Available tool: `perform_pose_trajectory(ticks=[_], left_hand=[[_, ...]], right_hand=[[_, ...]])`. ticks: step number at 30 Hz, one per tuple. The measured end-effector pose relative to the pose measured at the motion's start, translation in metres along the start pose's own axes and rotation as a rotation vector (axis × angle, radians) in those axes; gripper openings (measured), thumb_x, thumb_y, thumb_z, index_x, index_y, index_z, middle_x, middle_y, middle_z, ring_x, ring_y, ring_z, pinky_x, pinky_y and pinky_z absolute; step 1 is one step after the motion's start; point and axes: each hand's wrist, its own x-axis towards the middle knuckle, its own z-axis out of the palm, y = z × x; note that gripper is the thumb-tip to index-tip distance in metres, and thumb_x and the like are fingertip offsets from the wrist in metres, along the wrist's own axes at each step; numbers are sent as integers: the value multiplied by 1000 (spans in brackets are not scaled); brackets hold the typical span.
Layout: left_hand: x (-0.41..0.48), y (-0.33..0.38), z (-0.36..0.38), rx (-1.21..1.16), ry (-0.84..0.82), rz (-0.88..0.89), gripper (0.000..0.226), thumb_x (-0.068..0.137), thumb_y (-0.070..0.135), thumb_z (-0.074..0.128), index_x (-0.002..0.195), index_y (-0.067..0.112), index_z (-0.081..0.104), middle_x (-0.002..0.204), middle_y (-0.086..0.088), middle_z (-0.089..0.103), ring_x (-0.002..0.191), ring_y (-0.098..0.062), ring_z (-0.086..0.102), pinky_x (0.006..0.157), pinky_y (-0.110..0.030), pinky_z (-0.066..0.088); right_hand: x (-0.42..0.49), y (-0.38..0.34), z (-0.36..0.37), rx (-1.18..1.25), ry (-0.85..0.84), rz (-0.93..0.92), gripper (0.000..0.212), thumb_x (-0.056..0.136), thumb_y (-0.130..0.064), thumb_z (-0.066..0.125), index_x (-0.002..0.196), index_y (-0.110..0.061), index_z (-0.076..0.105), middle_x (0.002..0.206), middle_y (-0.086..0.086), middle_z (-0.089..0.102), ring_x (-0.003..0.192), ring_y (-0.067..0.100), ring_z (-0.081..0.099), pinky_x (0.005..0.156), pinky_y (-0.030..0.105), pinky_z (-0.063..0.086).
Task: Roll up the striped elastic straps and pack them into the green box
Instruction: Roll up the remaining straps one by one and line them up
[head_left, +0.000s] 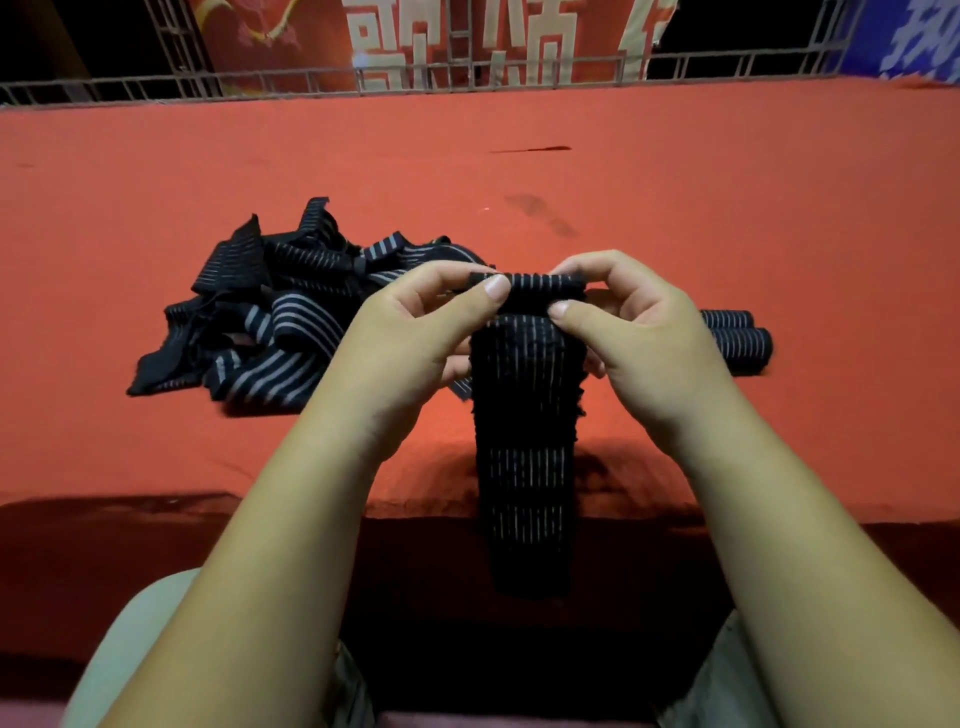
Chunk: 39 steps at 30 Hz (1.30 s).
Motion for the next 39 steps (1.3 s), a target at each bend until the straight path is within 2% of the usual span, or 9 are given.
perform_pose_trajectory(ticks=[3, 10, 14, 19, 22, 25, 30, 34, 39], left_hand=[[5, -8, 0, 78, 39, -16, 22, 102, 45, 71, 106, 25, 82, 92, 3, 73, 85, -17, 63, 77, -34, 54], [5, -16, -1, -13, 45, 2, 18, 102, 15, 73, 118, 11, 80, 105, -6, 80, 86, -13, 74, 77, -29, 60], [3, -20, -3, 26, 46, 32, 21, 99, 12, 77, 120, 13, 80, 117, -14, 80, 111, -28, 78, 95, -44, 63], [-1, -20, -3, 92, 18, 34, 19, 98, 10, 77, 118, 9, 80, 110, -20, 80, 110, -42, 76, 102, -61, 59], [-3, -19, -3, 100, 5, 39, 17, 98, 17, 78, 114, 11, 81, 113, -29, 76, 102, -48, 74, 97, -73, 53], [-6, -19, -2, 124, -17, 70, 17, 100, 22, 77, 115, 16, 80, 117, -28, 73, 104, -58, 70, 93, -78, 52], [-10, -20, 1, 138, 7, 131, 19, 101, 8, 73, 117, 17, 78, 107, -28, 74, 90, -39, 69, 83, -72, 56], [-8, -21, -2, 121, 13, 115, 21, 99, 1, 72, 117, 11, 78, 106, -23, 78, 90, -25, 72, 83, -46, 57], [-9, -23, -2, 107, -28, 79, 15, 100, 16, 77, 113, 21, 81, 113, -20, 77, 98, -32, 70, 96, -69, 55]], right_hand=[[3, 6, 1, -15, -12, -9, 24, 100, 3, 63, 108, -17, 72, 69, -8, 61, 56, 5, 48, 56, 18, 41], [1, 17, 1, -35, -35, -15, 24, 101, 0, 66, 120, -14, 71, 80, -16, 69, 65, -4, 58, 64, 12, 45], [-3, 21, -1, -35, 7, -5, 24, 103, -9, 68, 127, -7, 70, 67, -24, 66, 63, -7, 59, 65, 8, 45], [-8, 20, -5, -47, -22, -6, 20, 101, -3, 70, 119, -11, 72, 83, -17, 72, 73, -4, 61, 67, 12, 47], [-10, 19, -4, -13, -25, 3, 22, 101, -2, 69, 118, -14, 72, 99, -4, 75, 86, 5, 68, 73, 18, 52], [-12, 21, -3, -4, -5, 13, 23, 101, -3, 70, 117, -19, 72, 98, -1, 75, 90, 10, 70, 78, 24, 56], [-17, 20, -2, -6, -4, -1, 19, 102, -10, 71, 117, -21, 74, 95, 1, 74, 84, 10, 68, 73, 24, 54], [-18, 21, -2, -75, 53, 3, 15, 106, -26, 67, 113, -21, 78, 88, -11, 73, 74, 7, 60, 70, 30, 51], [-17, 24, -2, -30, 68, 15, 15, 106, -22, 67, 114, -16, 78, 97, 2, 77, 83, 14, 68, 74, 33, 55]])
